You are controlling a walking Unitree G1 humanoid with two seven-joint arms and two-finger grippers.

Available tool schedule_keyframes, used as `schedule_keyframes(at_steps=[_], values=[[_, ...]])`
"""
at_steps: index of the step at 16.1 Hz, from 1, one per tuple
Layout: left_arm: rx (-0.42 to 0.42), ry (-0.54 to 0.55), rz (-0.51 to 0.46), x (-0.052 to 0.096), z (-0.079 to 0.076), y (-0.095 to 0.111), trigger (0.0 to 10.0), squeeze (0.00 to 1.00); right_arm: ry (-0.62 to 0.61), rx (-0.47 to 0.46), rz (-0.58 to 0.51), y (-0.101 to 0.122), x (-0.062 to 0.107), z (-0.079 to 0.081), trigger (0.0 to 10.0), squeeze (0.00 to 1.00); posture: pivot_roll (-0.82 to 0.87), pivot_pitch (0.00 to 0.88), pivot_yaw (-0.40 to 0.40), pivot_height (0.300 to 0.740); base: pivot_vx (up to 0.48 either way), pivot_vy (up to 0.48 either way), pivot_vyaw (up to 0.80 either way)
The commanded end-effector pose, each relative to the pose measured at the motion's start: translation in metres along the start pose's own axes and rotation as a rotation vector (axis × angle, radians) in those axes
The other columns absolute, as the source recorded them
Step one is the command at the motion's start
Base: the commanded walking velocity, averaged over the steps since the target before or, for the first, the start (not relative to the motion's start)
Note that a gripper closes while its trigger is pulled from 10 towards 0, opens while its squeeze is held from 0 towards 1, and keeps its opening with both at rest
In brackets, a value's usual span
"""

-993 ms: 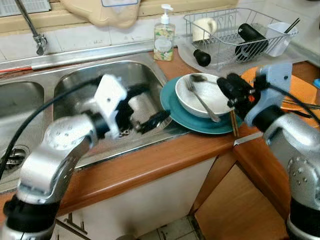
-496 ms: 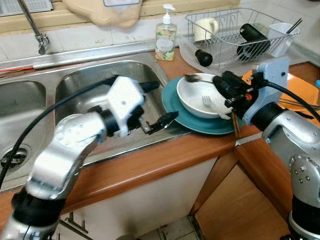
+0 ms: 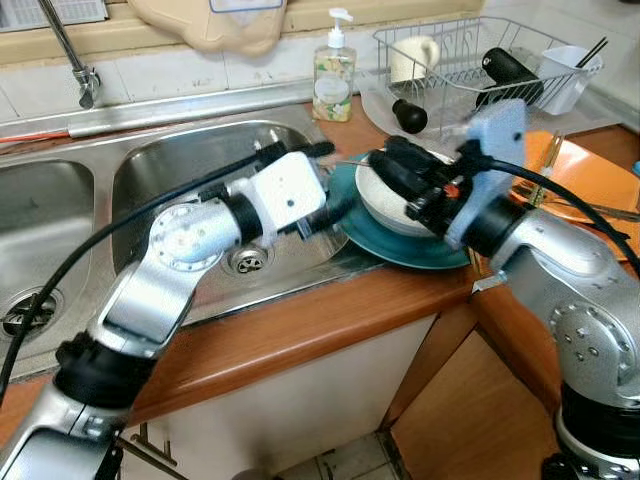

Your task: Kitchen organization

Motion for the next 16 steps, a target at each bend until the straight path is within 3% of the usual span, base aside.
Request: schedule_keyframes(at_steps=[1,7,16], values=[[-0.048,-0.001,-0.001,-0.003,0.001,0.000,0.0,0.00,0.016,-0.004,-0.006,0.002,-0.003,0.004,0.0,0.00,-0.02,0.000,0.025,0.740,0.000,0.000,0.00],[-0.127,0.060,-0.008,-0.008,0.006,-0.004,0.0,0.00,0.022,-0.030,-0.009,-0.002,-0.007,0.007,0.0,0.00,-0.02,0.000,0.026,0.740,0.000,0.000,0.00],[-0.148,0.109,0.048,-0.012,0.010,-0.016,0.0,0.00,0.034,-0.050,-0.013,-0.006,-0.011,0.012,0.0,0.00,-0.02,0.000,0.026,0.740,0.000,0.000,0.00]])
Point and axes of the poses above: a point about 5 cm out from each wrist's last joint towards the gripper, its own x axis pointing back from the gripper into the wrist, its own y axis along the axis of the wrist's last joint, z = x × y, the point moved 4 cm from there along -x, pointing out of the wrist towards the gripper, and after that the axes turned 14 degrees about -x, right-handed, at the moved point
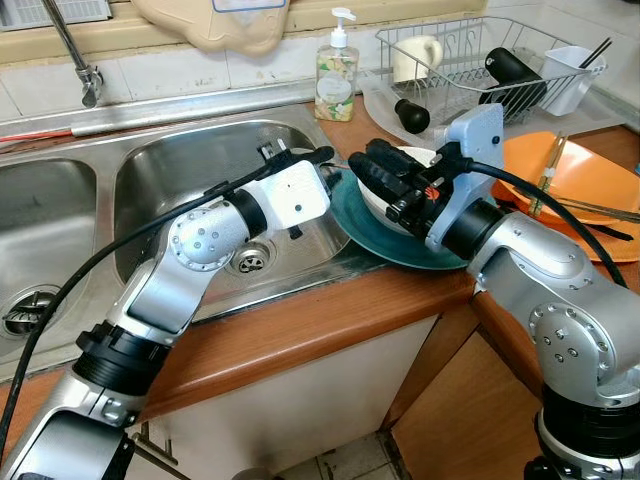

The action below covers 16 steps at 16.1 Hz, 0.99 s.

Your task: Kitchen organization

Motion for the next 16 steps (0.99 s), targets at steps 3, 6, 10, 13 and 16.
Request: schedule_keyframes(at_steps=[3,6,10,13,16], values=[[-0.030,0.046,0.025,-0.003,0.011,-0.003,0.0,0.00,0.018,-0.011,-0.002,-0.003,-0.003,0.005,0.0,0.00,-0.02,0.000,0.025,0.740,0.000,0.000,0.00],[-0.038,0.056,0.034,-0.004,0.011,-0.004,0.0,0.00,0.017,-0.013,0.000,-0.004,-0.004,0.006,0.0,0.00,-0.02,0.000,0.025,0.740,0.000,0.000,0.00],[-0.056,0.069,0.043,-0.003,0.014,-0.005,0.0,0.00,-0.004,-0.007,0.000,-0.005,-0.005,0.004,10.0,0.00,-0.01,0.000,0.024,0.740,0.000,0.000,0.00],[-0.063,0.069,0.067,-0.001,0.014,-0.012,0.0,0.00,-0.007,-0.017,-0.006,-0.005,-0.005,0.002,10.0,1.00,-0.01,0.000,0.024,0.740,0.000,0.000,0.00],[-0.084,0.048,0.221,0.014,0.018,-0.048,0.0,0.00,-0.069,0.047,0.030,-0.010,0.000,-0.008,10.0,0.00,-0.02,0.000,0.024,0.740,0.000,0.000,0.00]])
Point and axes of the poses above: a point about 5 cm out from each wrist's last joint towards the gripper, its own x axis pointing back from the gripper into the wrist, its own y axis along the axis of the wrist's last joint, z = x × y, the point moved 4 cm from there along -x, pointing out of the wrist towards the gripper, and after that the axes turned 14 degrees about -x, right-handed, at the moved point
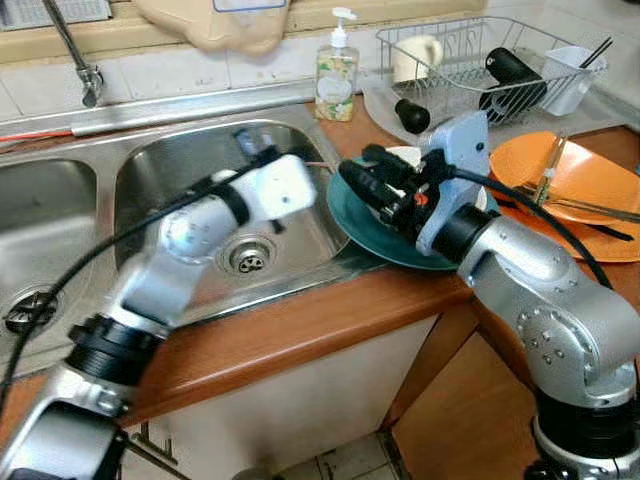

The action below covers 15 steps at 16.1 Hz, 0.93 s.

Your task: Kitchen organization

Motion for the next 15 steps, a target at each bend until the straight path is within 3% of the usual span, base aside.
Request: schedule_keyframes(at_steps=[1,4,6,8,9,12,13,15], values=[[-0.009,0.013,0.080,0.005,0.009,-0.021,0.0,0.00,-0.049,0.027,0.005,0.000,0.004,-0.009,10.0,0.00,-0.02,0.000,0.025,0.740,0.000,0.000,0.00],[-0.013,-0.057,0.228,0.009,0.000,-0.060,0.0,0.00,-0.019,0.056,0.052,-0.006,0.008,-0.005,10.0,0.00,-0.03,0.000,0.028,0.740,0.000,0.000,0.00],[0.035,-0.199,0.392,0.012,-0.022,-0.096,0.0,0.00,0.076,0.079,0.122,-0.015,0.012,0.010,10.0,0.00,-0.04,0.000,0.033,0.740,0.000,0.000,0.00],[0.070,-0.268,0.460,0.014,-0.034,-0.107,5.6,0.00,0.110,0.094,0.160,-0.021,0.014,0.015,10.0,0.00,-0.04,0.000,0.033,0.740,0.000,0.000,0.00],[0.078,-0.310,0.500,0.015,-0.042,-0.114,10.0,0.00,0.120,0.102,0.180,-0.025,0.016,0.017,10.0,0.00,-0.04,0.000,0.034,0.740,0.000,0.000,0.00],[0.143,-0.399,0.537,0.013,-0.062,-0.118,10.0,0.00,0.117,0.123,0.212,-0.030,0.017,0.016,10.0,0.00,-0.05,0.000,0.036,0.740,0.000,0.000,0.00],[0.152,-0.412,0.538,0.013,-0.065,-0.118,10.0,1.00,0.114,0.124,0.211,-0.030,0.018,0.015,10.0,0.00,-0.05,0.000,0.036,0.740,0.000,0.000,0.00],[0.177,-0.421,0.535,0.012,-0.068,-0.118,10.0,1.00,0.075,0.127,0.193,-0.027,0.017,0.010,10.0,0.00,-0.05,0.000,0.036,0.740,0.000,0.000,0.00]])
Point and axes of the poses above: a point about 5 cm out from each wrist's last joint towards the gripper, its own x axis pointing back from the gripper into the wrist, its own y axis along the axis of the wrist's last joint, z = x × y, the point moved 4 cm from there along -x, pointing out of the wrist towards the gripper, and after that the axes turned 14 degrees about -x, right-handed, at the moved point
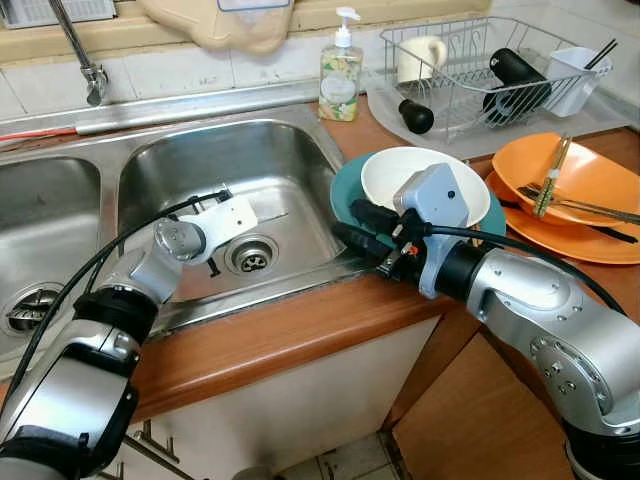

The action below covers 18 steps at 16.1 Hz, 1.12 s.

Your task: Kitchen organization

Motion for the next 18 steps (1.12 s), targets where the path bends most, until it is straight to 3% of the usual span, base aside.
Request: schedule_keyframes(at_steps=[1,7,8,10,11,12,13,14,16,17,18], values=[[0.007,0.004,-0.009,0.001,0.005,0.003,10.0,1.00,-0.035,0.021,-0.023,0.007,0.002,-0.004,10.0,0.00,-0.05,0.000,0.036,0.740,0.000,0.000,0.00],[0.059,-0.011,-0.033,0.003,0.006,0.000,10.0,1.00,-0.207,-0.017,-0.141,0.027,0.007,-0.032,10.0,0.00,-0.05,0.000,0.032,0.740,0.000,0.000,0.00],[0.113,0.050,-0.115,0.008,0.017,0.010,10.0,1.00,-0.315,-0.064,-0.220,0.036,0.015,-0.050,10.0,1.00,-0.05,0.000,0.031,0.740,0.000,0.000,0.00],[0.195,0.148,-0.273,0.017,0.033,0.028,10.0,1.00,-0.371,-0.089,-0.273,0.042,0.026,-0.059,10.0,1.00,-0.05,0.000,0.033,0.740,0.000,0.000,0.00],[0.272,0.194,-0.358,0.024,0.040,0.036,10.0,0.24,-0.383,-0.088,-0.296,0.043,0.031,-0.060,10.0,1.00,-0.06,0.000,0.035,0.740,0.000,0.000,0.00],[0.292,0.205,-0.383,0.026,0.041,0.038,10.0,0.24,-0.385,-0.087,-0.303,0.044,0.033,-0.060,10.0,1.00,-0.06,0.000,0.037,0.740,0.000,0.000,0.00],[0.388,0.228,-0.534,0.041,0.043,0.052,10.0,0.00,-0.386,-0.096,-0.323,0.043,0.040,-0.058,10.0,1.00,-0.06,0.000,0.039,0.740,0.000,0.000,0.00],[0.416,0.234,-0.578,0.046,0.043,0.055,10.0,0.00,-0.385,-0.098,-0.326,0.042,0.042,-0.057,10.0,1.00,-0.06,0.000,0.041,0.740,0.000,0.000,0.00],[0.518,0.247,-0.729,0.071,0.035,0.064,10.0,0.00,-0.384,-0.097,-0.306,0.028,0.051,-0.053,10.0,1.00,-0.06,0.000,0.047,0.740,0.000,0.000,0.00],[0.520,0.241,-0.750,0.079,0.027,0.065,10.0,1.00,-0.384,-0.114,-0.301,0.022,0.055,-0.052,10.0,1.00,-0.05,0.000,0.045,0.740,0.000,0.000,0.00],[0.508,0.212,-0.762,0.086,0.017,0.067,10.0,1.00,-0.389,-0.118,-0.289,0.017,0.058,-0.051,10.0,1.00,-0.04,0.000,0.044,0.740,0.000,0.000,0.00]])
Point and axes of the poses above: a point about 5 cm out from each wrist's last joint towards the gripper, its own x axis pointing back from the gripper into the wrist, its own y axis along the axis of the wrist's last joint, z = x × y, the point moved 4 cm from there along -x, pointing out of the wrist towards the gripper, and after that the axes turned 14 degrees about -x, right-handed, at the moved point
